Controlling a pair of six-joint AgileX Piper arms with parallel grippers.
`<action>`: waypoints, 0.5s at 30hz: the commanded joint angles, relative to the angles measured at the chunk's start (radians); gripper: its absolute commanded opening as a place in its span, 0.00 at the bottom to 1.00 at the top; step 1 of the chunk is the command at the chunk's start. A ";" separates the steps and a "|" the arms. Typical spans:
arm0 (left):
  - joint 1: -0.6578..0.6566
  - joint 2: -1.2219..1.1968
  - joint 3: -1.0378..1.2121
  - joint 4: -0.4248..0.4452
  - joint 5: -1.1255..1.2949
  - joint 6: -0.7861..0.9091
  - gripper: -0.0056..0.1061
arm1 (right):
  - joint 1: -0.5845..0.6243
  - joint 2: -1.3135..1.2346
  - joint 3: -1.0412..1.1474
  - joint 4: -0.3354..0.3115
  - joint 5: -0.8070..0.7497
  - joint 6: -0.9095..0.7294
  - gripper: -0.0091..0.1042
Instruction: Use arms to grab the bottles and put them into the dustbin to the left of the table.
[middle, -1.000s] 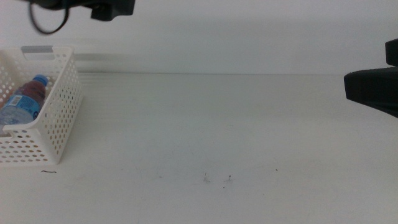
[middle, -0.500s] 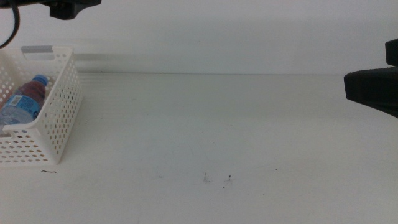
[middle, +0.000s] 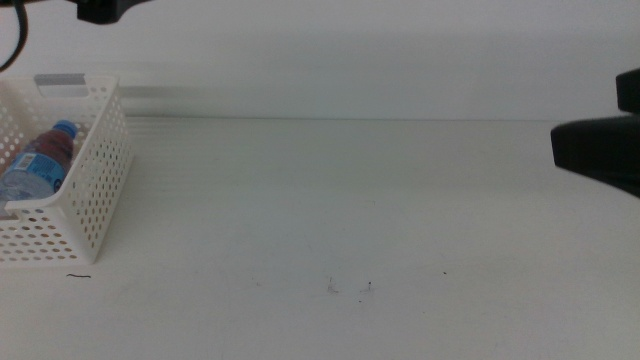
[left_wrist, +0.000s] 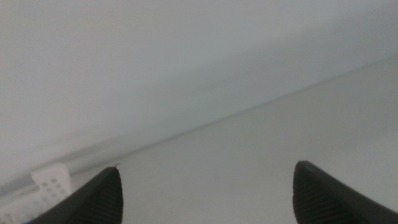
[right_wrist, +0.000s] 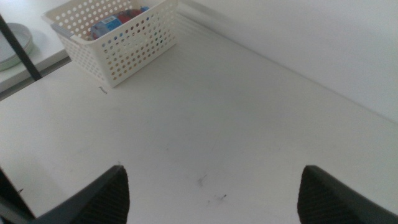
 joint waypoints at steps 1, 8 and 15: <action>-0.003 -0.015 0.005 -0.008 -0.047 -0.006 0.89 | 0.002 -0.019 0.007 0.015 0.019 -0.007 0.84; 0.041 -0.058 0.065 -0.021 -0.162 -0.006 0.89 | -0.031 -0.052 0.136 -0.022 -0.337 -0.007 0.84; 0.179 -0.242 0.471 -0.063 -0.458 -0.006 0.89 | -0.235 -0.072 0.359 -0.055 -0.491 -0.007 0.84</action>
